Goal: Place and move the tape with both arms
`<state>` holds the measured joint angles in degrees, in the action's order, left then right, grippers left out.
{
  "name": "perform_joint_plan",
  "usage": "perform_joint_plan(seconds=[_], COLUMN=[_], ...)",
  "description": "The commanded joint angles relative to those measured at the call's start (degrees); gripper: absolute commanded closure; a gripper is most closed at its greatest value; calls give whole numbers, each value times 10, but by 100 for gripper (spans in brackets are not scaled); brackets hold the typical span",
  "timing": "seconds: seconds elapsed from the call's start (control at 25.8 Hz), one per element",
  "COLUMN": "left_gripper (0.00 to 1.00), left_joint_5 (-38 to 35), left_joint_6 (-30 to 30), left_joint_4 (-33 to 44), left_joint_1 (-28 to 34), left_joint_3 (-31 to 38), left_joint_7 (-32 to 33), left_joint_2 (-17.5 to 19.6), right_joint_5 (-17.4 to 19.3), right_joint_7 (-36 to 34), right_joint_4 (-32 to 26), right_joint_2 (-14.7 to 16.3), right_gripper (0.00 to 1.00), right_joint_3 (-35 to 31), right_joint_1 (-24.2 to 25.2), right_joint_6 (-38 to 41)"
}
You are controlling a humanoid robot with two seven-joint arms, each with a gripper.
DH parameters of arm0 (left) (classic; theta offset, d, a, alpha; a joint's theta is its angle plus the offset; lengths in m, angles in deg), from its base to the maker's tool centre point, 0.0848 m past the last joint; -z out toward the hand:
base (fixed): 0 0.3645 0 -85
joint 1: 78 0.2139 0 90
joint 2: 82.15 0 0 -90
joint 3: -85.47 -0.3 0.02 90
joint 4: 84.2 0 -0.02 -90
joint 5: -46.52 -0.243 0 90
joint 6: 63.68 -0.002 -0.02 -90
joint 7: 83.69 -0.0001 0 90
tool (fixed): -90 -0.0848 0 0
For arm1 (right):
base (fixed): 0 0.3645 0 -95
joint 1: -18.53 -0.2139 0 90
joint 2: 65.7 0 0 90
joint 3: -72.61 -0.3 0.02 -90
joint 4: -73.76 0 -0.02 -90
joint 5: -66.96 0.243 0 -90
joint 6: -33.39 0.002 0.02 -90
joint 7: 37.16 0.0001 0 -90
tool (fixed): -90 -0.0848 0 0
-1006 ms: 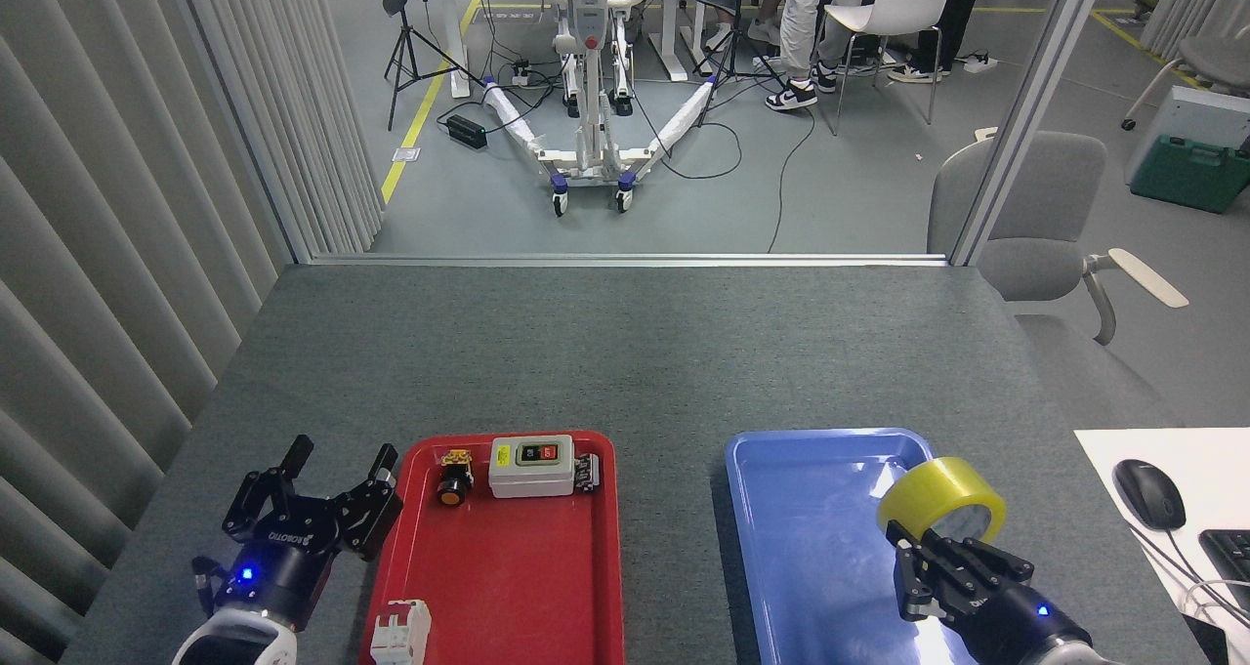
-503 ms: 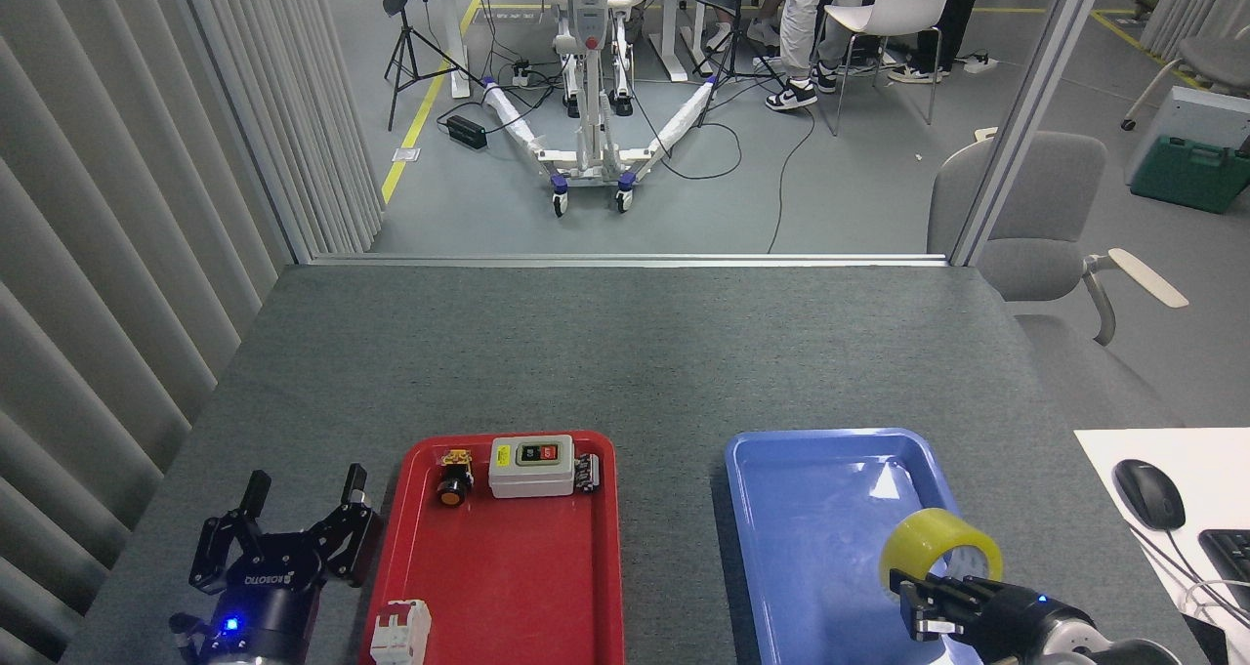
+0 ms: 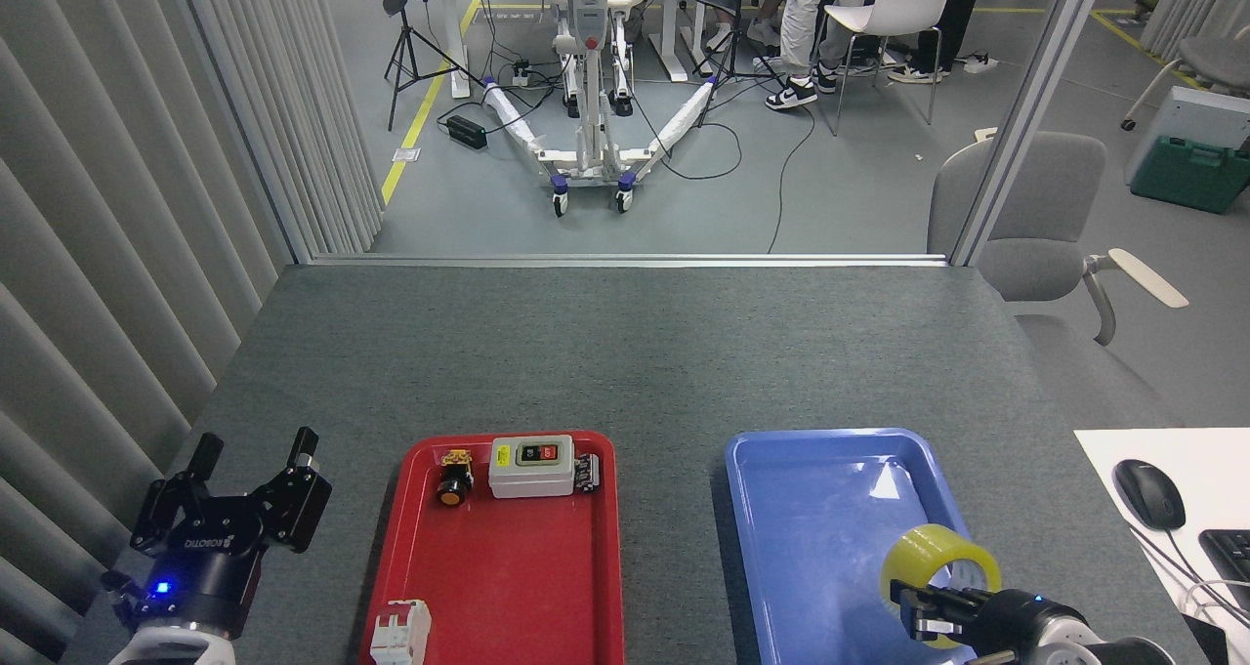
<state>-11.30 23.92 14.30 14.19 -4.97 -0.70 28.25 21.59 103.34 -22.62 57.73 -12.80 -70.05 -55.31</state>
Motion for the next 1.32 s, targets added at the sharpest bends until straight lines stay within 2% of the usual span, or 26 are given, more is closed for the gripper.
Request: perform_joint_plan(seconds=[0.0, 0.12, 0.15, 0.19, 0.27, 0.31, 0.39, 0.5, 0.58, 0.7, 0.81, 0.89, 1.01, 1.12, 1.2, 1.28], left_gripper=[1, 1, 1, 1, 1, 1, 1, 1, 1, 1, 1, 1, 1, 1, 1, 1], left_joint_5=[-32, -158, -194, -222, -230, -229, -220, -181, -152, -131, -135, -136, -136, -134, -131, -131], left_joint_6=[-24, -24, -23, -21, -15, -15, -14, -12, -8, 1, -6, -11, -3, 22, 40, 42], left_joint_4=[2, 2, -1, -8, -22, -25, -32, -30, -30, -33, -30, -30, -27, -25, -30, -30], left_joint_1=[-6, -6, -5, -2, 3, 6, 10, 12, 13, 14, 30, 40, 42, 42, 42, 42], left_joint_3=[-20, -20, -19, -19, -9, -1, 14, 13, 11, 13, 13, 17, 30, 42, 50, 53], left_joint_7=[-27, -21, -19, -18, -12, -11, -11, -15, -19, -18, -13, -14, -12, -9, -9, -2], left_joint_2=[-7, -53, -70, -84, -92, -93, -95, -78, -54, -48, -52, -57, -72, -67, -66, -66], right_joint_5=[-3, -5, -5, -5, -5, -5, -4, -2, -2, -4, 3, 6, 7, 8, -1, -35], right_joint_7=[-8, -8, -8, -8, -9, -8, -9, -16, -31, -69, -175, -218, -218, -234, -324, -435], right_joint_4=[8, 9, 9, 9, 9, 9, 10, 10, 9, 1, -11, -21, -33, -34, -30, -26], right_joint_2=[-2, -14, -14, -14, -14, -15, -15, -14, -17, -30, -33, -37, -40, -38, -40, -43], right_gripper=[71, 64, 59, 50, 23, 16, 11, 3, 2, 2, 1, 1, 1, 1, 1, 5], right_joint_3=[2, 3, 2, 3, 3, 3, 3, 3, 2, -6, -50, -71, -74, -86, -100, -98], right_joint_1=[-12, -12, -12, -12, -11, -11, -11, -9, -5, 2, 46, 61, 61, 60, 62, 61], right_joint_6=[1, 1, 1, 1, 1, 0, 1, 4, 6, 7, 5, 6, 5, 7, 8, 2])
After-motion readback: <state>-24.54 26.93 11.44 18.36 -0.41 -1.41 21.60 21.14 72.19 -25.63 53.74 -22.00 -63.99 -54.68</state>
